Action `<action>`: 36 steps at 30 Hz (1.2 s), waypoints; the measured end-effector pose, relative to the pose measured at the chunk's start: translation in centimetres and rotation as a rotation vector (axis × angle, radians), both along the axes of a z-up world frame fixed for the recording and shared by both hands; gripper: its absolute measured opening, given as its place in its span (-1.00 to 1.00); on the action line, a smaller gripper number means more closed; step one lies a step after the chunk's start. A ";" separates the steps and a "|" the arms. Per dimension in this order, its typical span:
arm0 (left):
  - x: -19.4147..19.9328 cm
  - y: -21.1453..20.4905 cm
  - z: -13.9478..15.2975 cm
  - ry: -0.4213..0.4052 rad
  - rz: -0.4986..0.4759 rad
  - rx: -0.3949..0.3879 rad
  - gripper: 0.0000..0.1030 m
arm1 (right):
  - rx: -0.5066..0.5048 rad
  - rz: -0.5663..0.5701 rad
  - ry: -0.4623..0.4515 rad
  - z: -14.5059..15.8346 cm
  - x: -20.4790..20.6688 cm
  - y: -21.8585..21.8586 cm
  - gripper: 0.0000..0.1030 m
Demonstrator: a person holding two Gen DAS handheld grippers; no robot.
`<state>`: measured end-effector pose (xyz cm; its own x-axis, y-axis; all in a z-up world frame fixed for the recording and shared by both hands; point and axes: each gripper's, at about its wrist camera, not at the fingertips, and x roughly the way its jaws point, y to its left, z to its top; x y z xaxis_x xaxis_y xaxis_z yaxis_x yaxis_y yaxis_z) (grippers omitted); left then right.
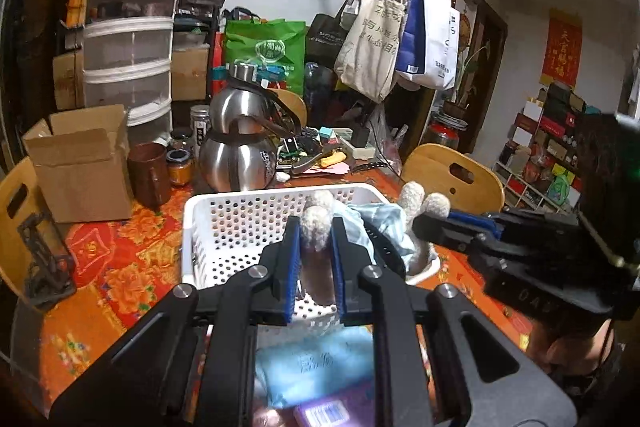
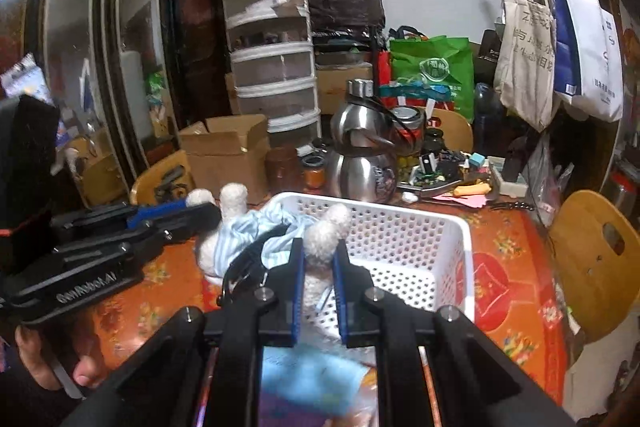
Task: Organize soft objects
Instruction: 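Carry both plush toys over the white basket and open both tools inside it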
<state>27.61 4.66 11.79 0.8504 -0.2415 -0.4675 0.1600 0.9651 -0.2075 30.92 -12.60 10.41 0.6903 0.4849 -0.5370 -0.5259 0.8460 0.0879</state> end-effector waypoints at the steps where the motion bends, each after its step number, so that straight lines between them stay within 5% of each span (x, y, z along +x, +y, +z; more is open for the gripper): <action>1: 0.9 0.2 -0.4 0.006 0.004 -0.001 -0.75 | -0.004 -0.004 0.002 -0.1 0.7 0.1 -0.78; 9: 9.8 0.7 -4.7 0.122 0.058 -0.027 -0.74 | 0.009 -0.057 0.066 -3.3 7.4 0.5 -0.78; 19: 13.9 0.3 -10.8 0.230 0.070 0.012 -0.70 | 0.025 -0.050 0.136 -8.6 10.7 0.5 -0.78; 21: 14.1 0.6 -11.5 0.246 0.085 0.021 -0.37 | 0.020 -0.041 0.135 -9.0 10.6 0.6 -0.77; 23: 13.6 1.0 -11.7 0.239 0.103 0.037 0.51 | 0.011 -0.020 0.170 -9.5 10.8 0.7 -0.69; 25: 12.5 1.6 -11.0 0.185 0.128 0.043 0.77 | 0.006 -0.023 0.200 -9.8 10.8 0.3 -0.58; 29: 10.5 2.3 -9.2 0.124 0.138 0.055 0.86 | -0.031 -0.090 0.153 -9.7 9.8 -1.2 0.25; 36: 8.4 2.6 -8.7 0.129 0.164 0.119 0.89 | -0.073 -0.108 0.130 -8.6 8.1 -2.1 0.25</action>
<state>36.02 7.24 3.05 0.8051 -0.0421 -0.5916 -0.0210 0.9948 -0.0994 38.98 -14.66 1.78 0.6584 0.3685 -0.6564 -0.4201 0.9034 0.0857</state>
